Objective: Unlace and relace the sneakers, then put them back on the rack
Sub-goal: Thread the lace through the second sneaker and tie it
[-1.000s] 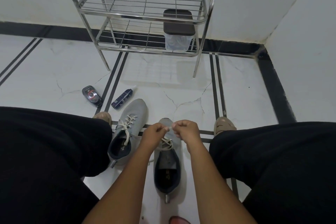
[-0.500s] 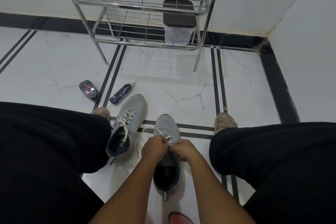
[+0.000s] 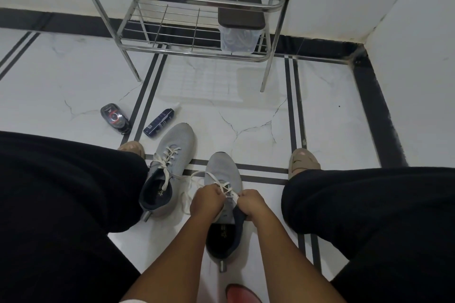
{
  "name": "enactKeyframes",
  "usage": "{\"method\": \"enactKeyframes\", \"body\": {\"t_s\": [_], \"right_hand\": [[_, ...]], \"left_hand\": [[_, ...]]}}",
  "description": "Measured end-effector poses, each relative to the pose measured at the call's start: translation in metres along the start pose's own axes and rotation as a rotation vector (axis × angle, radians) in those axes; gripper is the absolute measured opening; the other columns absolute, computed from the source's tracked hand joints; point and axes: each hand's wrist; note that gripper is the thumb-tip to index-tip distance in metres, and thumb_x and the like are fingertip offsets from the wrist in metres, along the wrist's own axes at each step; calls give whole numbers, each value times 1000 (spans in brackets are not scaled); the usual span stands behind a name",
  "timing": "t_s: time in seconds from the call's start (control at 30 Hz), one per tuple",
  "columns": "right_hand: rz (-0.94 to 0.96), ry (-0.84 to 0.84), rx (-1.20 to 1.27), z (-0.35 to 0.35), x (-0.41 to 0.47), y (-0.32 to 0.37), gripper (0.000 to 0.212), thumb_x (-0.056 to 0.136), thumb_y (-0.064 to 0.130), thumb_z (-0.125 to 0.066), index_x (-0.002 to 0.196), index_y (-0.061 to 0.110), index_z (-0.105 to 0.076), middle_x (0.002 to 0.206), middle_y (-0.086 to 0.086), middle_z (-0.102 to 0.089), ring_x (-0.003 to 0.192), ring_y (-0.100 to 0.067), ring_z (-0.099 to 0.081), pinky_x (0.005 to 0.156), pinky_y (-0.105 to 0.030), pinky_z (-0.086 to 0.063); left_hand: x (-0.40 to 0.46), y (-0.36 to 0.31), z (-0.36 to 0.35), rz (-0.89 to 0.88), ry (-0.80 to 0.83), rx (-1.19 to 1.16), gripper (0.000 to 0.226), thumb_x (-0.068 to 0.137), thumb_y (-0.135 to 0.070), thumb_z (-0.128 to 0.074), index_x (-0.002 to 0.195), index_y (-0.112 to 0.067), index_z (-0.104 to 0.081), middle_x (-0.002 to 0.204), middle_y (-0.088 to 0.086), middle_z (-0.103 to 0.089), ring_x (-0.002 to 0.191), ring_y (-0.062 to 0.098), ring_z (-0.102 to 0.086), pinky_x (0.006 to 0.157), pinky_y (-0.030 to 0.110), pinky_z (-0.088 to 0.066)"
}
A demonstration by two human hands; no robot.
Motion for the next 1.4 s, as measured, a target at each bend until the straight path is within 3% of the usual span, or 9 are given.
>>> {"method": "enactKeyframes", "body": {"t_s": [0.23, 0.5, 0.6, 0.83, 1.0, 1.2, 1.3, 1.4], "right_hand": [[5, -16, 19, -2, 1, 0, 28, 85, 8, -46, 105, 4, -66, 99, -14, -58, 99, -33, -58, 80, -41, -55], [1, -14, 31, -2, 0, 0, 16, 87, 12, -49, 94, 10, -63, 108, -18, -61, 103, -36, -58, 84, -48, -56], [7, -15, 22, -1, -1, 1, 13, 89, 11, -47, 92, 11, -60, 101, -15, -58, 100, -34, -57, 84, -46, -56], [21, 7, -30, -1, 1, 0, 29, 89, 10, -47, 111, 7, -66, 114, -19, -61, 106, -38, -57, 85, -50, -56], [28, 5, -53, -1, 0, 2, 28, 91, 14, -48, 113, 9, -66, 115, -17, -61, 106, -36, -57, 84, -47, -56], [22, 14, -42, -2, -1, 3, 33, 88, 8, -45, 114, 9, -65, 114, -16, -61, 106, -35, -58, 86, -45, -56], [-39, 26, 100, -3, 4, 1, 26, 85, 11, -50, 105, 6, -65, 110, -17, -64, 101, -34, -61, 86, -44, -56], [-191, 31, 480, -4, 7, -5, 24, 86, 19, -58, 103, 5, -64, 103, -17, -68, 95, -30, -64, 84, -40, -57]], "left_hand": [[0, 0, -4, 56, -18, -123, 14, 85, -22, -54, 73, -21, -61, 91, 3, -68, 89, 23, -61, 76, 29, -46], [-2, 1, -4, 47, -11, -160, 21, 84, -21, -55, 63, -19, -57, 83, 4, -68, 84, 24, -62, 75, 31, -48], [-2, 1, -2, 22, 3, -140, 22, 84, -21, -56, 62, -21, -55, 84, 5, -68, 85, 24, -62, 75, 31, -47], [-6, -1, -1, -91, -41, 39, 17, 87, -26, -54, 73, -24, -62, 89, 2, -70, 86, 21, -63, 76, 32, -52], [-6, -4, -1, -143, -60, 179, 20, 92, -29, -54, 96, -21, -72, 94, 4, -71, 91, 21, -64, 74, 29, -47], [-4, -4, -5, -147, -101, 147, 19, 90, -25, -55, 96, -21, -73, 94, 3, -71, 89, 21, -64, 73, 29, -49], [-5, -10, -5, -166, -129, 164, 16, 88, -24, -57, 92, -20, -73, 93, 1, -68, 84, 19, -64, 69, 30, -48], [-5, -11, -8, -184, -148, 180, 14, 83, -21, -59, 84, -19, -72, 86, 0, -65, 72, 15, -60, 61, 28, -47]]}}
Point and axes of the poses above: each hand's wrist, its own x-axis towards the middle knuckle, its own z-axis out of the back of the hand, y = z × x
